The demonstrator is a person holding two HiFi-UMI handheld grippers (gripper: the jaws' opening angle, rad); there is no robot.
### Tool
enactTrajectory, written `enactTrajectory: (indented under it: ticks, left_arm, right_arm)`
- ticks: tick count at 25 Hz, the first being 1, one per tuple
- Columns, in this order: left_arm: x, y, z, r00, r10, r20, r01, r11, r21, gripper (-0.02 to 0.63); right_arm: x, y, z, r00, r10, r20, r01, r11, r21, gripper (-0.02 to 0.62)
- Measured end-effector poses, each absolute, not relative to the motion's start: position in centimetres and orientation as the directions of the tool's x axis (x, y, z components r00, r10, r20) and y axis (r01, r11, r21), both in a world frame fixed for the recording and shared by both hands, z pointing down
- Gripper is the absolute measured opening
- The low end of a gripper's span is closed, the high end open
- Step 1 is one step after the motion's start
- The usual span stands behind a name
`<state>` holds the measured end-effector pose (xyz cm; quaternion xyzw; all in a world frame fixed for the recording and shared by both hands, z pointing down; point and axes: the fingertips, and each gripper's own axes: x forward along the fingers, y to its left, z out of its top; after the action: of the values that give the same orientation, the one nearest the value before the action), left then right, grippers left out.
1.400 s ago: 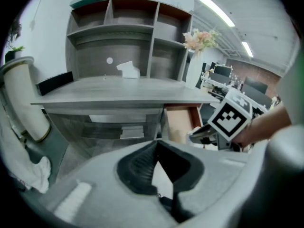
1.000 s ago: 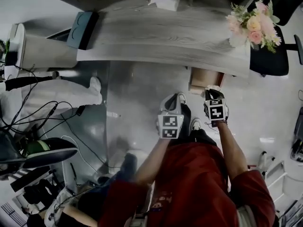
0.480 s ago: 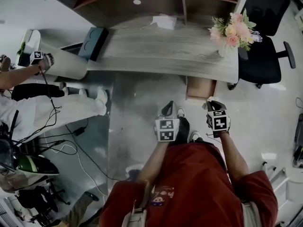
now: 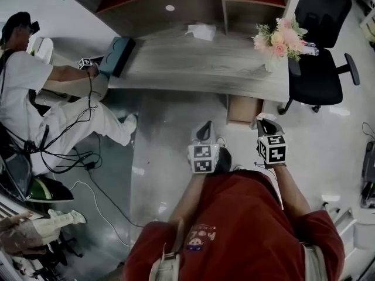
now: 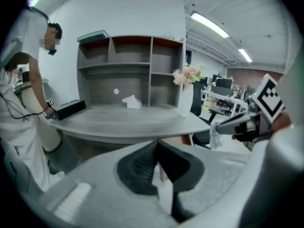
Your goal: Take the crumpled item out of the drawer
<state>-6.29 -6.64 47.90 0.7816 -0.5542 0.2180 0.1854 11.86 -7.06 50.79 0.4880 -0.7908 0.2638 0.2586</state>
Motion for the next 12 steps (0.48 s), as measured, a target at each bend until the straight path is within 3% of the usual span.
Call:
enactTrajectory:
  ticks: [12]
  left_arm:
    - [-7.1, -7.6, 45.2, 0.29, -0.817, 0.498, -0.949, -0.314, 0.038, -0.003]
  right_arm:
    - [11.5, -8.0, 48.0, -0.379, -0.677, 0.631, -0.913, 0.384, -0.136, 0.025]
